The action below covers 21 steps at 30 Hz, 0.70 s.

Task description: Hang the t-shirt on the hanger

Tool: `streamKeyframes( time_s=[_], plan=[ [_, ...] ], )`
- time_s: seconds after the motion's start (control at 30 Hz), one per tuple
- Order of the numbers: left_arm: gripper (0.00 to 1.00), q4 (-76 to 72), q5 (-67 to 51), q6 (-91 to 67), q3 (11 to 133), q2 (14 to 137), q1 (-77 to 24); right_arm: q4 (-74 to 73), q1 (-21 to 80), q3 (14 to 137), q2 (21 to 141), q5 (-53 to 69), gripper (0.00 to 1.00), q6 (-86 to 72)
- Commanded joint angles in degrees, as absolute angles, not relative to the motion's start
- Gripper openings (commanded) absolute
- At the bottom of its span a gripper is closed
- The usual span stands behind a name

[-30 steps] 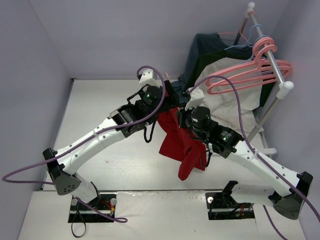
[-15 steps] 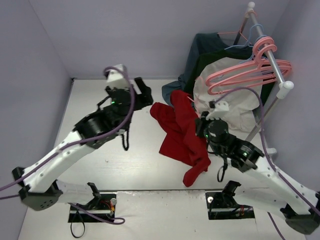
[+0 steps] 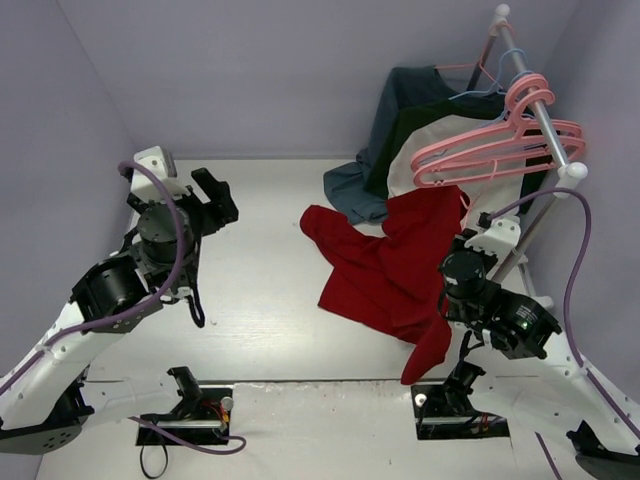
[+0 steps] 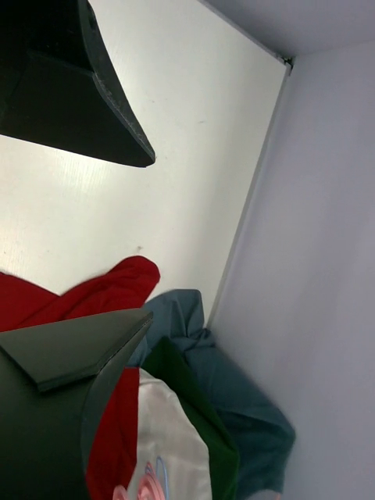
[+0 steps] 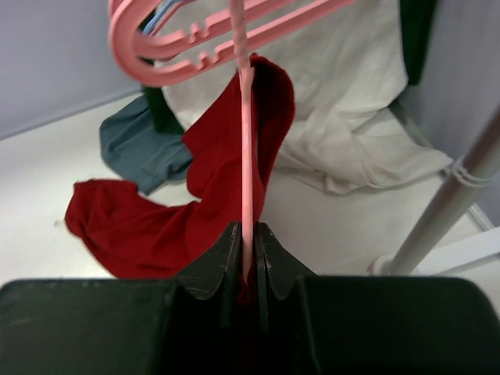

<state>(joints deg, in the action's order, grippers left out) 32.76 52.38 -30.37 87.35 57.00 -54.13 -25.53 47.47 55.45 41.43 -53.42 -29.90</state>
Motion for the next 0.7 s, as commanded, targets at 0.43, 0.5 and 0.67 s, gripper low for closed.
streamKeyframes(
  time_s=[0.43, 0.5, 0.67],
  plan=[
    [0.69, 33.21, 50.26, -24.71, 87.54, 57.54, -50.93, -22.94, 44.89, 81.47, 63.69, -79.43, 0.00, -38.48],
    [0.69, 33.65, 49.87, -24.27, 87.45, 57.17, -50.38, -22.94, 44.65, 82.10, 65.19, -78.62, 0.00, -39.83],
    [0.69, 33.84, 49.12, -23.31, 86.27, 54.82, -48.68, -22.85, 44.79, 75.08, 63.50, -77.22, 0.00, -44.64]
  ],
)
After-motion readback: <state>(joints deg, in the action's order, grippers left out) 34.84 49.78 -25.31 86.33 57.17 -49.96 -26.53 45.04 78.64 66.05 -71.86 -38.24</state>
